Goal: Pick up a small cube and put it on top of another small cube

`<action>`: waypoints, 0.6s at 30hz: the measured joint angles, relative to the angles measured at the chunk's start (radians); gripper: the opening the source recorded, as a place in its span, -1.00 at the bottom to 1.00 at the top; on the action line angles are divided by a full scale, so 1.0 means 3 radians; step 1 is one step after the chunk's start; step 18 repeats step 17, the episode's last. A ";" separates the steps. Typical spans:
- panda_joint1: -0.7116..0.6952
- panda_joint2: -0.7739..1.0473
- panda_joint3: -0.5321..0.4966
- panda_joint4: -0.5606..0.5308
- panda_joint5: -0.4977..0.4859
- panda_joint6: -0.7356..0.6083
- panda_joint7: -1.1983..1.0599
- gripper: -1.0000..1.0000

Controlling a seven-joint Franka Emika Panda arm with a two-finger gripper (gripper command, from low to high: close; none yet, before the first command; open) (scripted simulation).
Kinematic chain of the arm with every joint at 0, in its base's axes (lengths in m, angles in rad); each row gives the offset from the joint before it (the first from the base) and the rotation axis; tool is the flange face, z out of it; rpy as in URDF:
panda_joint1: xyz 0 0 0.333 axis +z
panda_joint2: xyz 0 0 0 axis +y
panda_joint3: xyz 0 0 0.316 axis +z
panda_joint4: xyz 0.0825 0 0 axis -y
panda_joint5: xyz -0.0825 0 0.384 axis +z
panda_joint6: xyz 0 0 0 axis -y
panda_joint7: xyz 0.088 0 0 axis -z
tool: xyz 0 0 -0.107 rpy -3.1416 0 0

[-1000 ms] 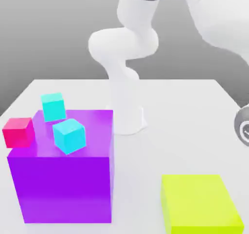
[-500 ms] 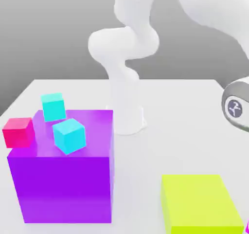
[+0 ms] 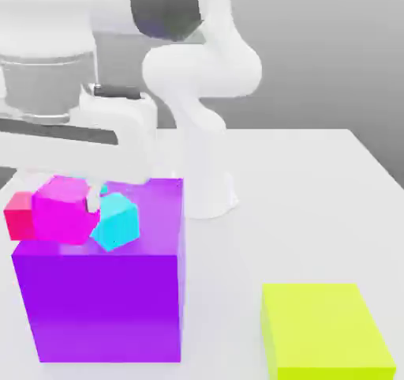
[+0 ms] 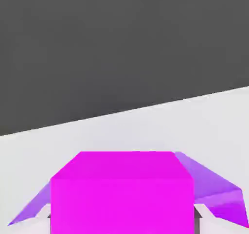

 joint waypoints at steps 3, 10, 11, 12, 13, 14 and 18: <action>-0.0200 -0.0217 -0.0146 -0.0172 -0.0024 -0.0051 0.0163 -1.00; -0.0230 -0.0077 -0.0213 -0.0459 0.0009 0.0369 0.0155 1.00; -0.0230 -0.0077 -0.0213 -0.0459 0.0009 0.0369 0.0155 1.00; -0.0230 -0.0077 -0.0213 -0.0459 0.0009 0.0369 0.0155 1.00; -0.0233 -0.0064 -0.0214 -0.0482 -0.0001 0.0405 0.0160 1.00; -0.0235 -0.0087 -0.0209 -0.0450 -0.0013 0.0352 0.0168 1.00; -0.0237 -0.0233 -0.0180 -0.0240 -0.0047 -0.0001 0.0200 1.00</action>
